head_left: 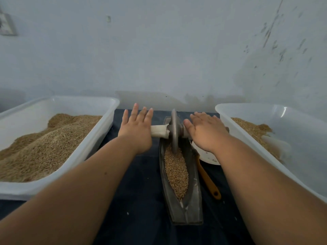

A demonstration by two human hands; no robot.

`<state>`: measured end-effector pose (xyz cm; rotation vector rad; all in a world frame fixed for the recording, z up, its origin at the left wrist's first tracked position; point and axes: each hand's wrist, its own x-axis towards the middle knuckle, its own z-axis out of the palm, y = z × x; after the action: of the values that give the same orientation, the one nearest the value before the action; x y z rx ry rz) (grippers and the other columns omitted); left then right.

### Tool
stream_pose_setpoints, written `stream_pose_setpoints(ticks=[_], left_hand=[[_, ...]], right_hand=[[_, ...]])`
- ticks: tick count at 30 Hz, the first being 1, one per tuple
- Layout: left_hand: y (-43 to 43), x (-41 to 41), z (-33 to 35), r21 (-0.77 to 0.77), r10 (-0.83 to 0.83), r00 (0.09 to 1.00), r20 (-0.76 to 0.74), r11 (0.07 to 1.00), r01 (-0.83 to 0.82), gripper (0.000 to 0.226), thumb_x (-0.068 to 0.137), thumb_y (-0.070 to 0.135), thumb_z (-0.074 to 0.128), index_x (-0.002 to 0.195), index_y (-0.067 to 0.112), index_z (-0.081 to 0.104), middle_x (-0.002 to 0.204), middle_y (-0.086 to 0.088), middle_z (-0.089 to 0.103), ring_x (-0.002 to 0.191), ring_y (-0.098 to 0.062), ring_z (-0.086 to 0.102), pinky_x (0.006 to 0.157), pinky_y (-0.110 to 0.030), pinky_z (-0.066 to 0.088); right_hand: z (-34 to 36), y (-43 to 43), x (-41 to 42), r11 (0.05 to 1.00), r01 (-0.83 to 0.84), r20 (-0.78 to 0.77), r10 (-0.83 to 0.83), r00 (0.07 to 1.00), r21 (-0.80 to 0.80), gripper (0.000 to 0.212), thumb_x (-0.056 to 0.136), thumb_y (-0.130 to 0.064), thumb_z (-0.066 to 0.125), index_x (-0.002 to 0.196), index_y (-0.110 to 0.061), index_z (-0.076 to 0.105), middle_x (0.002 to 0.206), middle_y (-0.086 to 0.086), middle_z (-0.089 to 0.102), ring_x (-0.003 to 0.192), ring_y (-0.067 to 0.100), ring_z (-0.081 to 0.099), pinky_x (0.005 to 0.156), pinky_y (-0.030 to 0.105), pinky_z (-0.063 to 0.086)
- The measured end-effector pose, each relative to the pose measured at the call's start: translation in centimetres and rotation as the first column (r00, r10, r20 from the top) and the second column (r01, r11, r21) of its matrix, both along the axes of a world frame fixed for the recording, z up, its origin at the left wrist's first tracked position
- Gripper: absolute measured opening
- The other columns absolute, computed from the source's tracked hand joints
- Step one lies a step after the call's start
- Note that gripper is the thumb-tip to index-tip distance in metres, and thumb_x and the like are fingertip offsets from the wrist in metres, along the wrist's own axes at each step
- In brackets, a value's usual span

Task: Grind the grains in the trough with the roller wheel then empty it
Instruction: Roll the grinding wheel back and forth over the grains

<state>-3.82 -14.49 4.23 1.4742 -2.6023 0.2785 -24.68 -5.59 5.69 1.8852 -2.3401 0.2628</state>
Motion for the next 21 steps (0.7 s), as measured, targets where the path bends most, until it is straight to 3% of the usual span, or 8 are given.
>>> stream_pose_setpoints(ticks=[5,9,14,17,19,21], left_hand=[[3.4,2.3,-1.2,0.106,-0.051,0.988,-0.146,0.992,0.067,0.086,0.084,0.017,0.054,0.155,0.022,0.005,0.16,-0.002,0.019,0.149,-0.021,0.007,0.121,-0.041,0.005],[8.1,5.0,-1.5,0.051,-0.155,0.979,-0.134,0.985,0.163,0.088,0.082,0.031,0.056,0.154,0.024,0.006,0.159,0.004,0.016,0.148,-0.015,0.004,0.115,-0.03,-0.004],[11.0,6.9,-1.2,0.148,-0.166,0.979,-0.115,0.972,0.182,0.074,0.092,0.041,0.036,0.154,0.027,-0.002,0.16,0.008,0.01,0.148,-0.01,-0.002,0.118,-0.028,-0.001],[9.8,6.2,-0.7,0.186,-0.159,0.981,-0.113,0.966,0.178,0.067,0.095,0.056,0.014,0.154,0.027,-0.001,0.162,0.009,0.006,0.148,-0.009,-0.004,0.121,-0.033,-0.001],[8.0,4.9,-0.5,0.171,-0.154,0.985,-0.075,0.971,0.165,0.068,0.095,0.056,0.004,0.155,0.026,-0.003,0.163,0.006,0.001,0.148,-0.011,-0.008,0.12,-0.039,-0.005],[5.4,3.3,-0.5,0.116,-0.113,0.992,-0.048,0.986,0.118,0.063,0.099,0.049,0.005,0.155,0.023,-0.003,0.163,0.004,-0.003,0.148,-0.017,-0.014,0.119,-0.044,-0.01]], right_hand=[[0.1,4.1,2.1,0.997,-0.074,-0.107,0.07,0.992,-0.037,0.076,0.093,-0.066,0.003,0.143,-0.022,0.041,0.146,0.002,0.046,0.139,0.021,0.034,0.117,0.044,0.022],[0.2,9.2,3.6,0.995,-0.096,-0.1,0.095,0.99,0.001,0.077,0.087,-0.072,0.004,0.141,-0.028,0.038,0.138,-0.007,0.048,0.128,0.015,0.041,0.11,0.038,0.027],[1.3,12.7,3.7,0.98,-0.185,-0.074,0.19,0.979,0.069,0.095,0.075,-0.081,-0.013,0.149,-0.033,0.022,0.144,-0.015,0.038,0.131,0.009,0.031,0.096,0.027,0.022],[1.5,11.1,3.0,0.975,-0.192,-0.04,0.197,0.98,0.108,0.092,0.077,-0.081,-0.007,0.146,-0.033,0.028,0.14,-0.012,0.045,0.125,0.01,0.04,0.085,0.027,0.024],[1.3,8.9,2.3,0.978,-0.173,-0.005,0.175,0.985,0.119,0.086,0.083,-0.077,0.0,0.145,-0.029,0.033,0.141,-0.008,0.048,0.127,0.013,0.043,0.091,0.03,0.034],[0.8,6.3,1.7,0.985,-0.137,-0.003,0.138,0.99,0.105,0.08,0.089,-0.071,0.004,0.151,-0.025,0.026,0.153,-0.002,0.036,0.141,0.018,0.031,0.113,0.038,0.026]])
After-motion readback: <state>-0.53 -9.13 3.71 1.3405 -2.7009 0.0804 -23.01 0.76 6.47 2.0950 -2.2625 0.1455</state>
